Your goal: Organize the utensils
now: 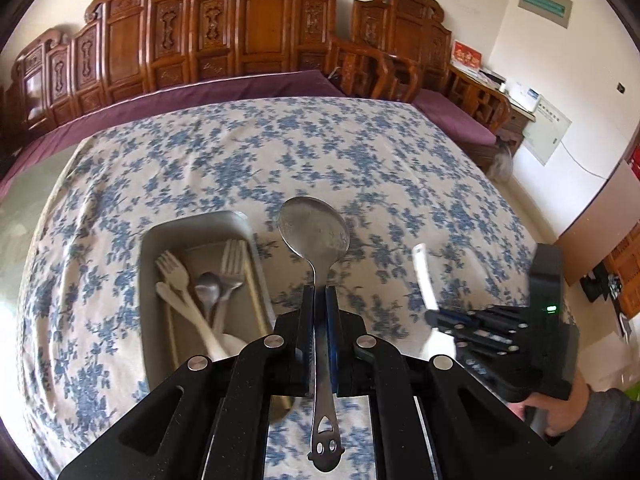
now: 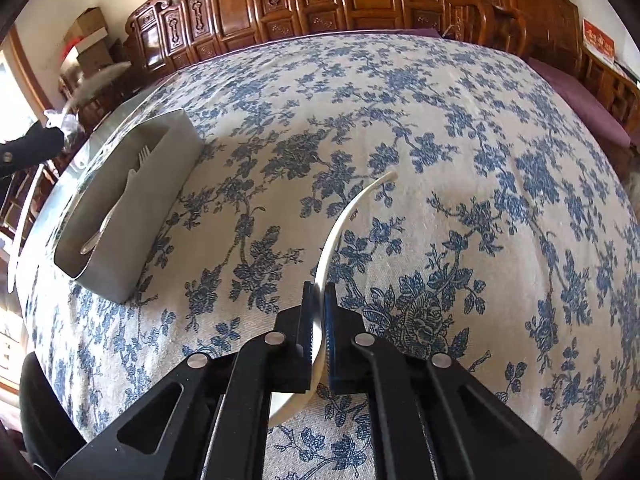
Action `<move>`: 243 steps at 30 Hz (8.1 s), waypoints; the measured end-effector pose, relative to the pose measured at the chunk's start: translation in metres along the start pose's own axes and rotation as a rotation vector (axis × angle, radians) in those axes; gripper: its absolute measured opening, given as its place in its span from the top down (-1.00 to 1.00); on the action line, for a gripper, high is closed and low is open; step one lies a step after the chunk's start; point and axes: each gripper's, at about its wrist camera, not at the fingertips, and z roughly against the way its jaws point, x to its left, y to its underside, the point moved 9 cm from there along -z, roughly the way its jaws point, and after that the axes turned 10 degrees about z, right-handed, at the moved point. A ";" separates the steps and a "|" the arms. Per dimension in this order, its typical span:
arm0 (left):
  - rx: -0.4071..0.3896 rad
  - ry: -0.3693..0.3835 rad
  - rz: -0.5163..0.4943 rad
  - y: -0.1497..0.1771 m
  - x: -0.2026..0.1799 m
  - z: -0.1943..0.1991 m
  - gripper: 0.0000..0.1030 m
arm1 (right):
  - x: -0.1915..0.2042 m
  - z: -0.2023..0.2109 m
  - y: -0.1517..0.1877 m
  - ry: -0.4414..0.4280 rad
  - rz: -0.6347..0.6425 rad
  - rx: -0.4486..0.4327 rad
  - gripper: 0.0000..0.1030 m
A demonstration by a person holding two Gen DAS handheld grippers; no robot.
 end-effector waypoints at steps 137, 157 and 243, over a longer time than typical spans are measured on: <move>-0.208 -0.192 0.086 0.058 0.046 0.166 -0.82 | 0.104 0.189 -0.045 0.029 0.127 -0.331 -0.86; -0.270 -0.142 0.051 0.103 -0.020 0.205 -0.85 | 0.077 0.285 0.027 0.169 0.056 -0.419 -0.95; -0.580 -0.147 0.039 0.068 -0.046 0.333 -0.85 | 0.085 0.399 -0.011 0.277 0.064 -0.673 -0.95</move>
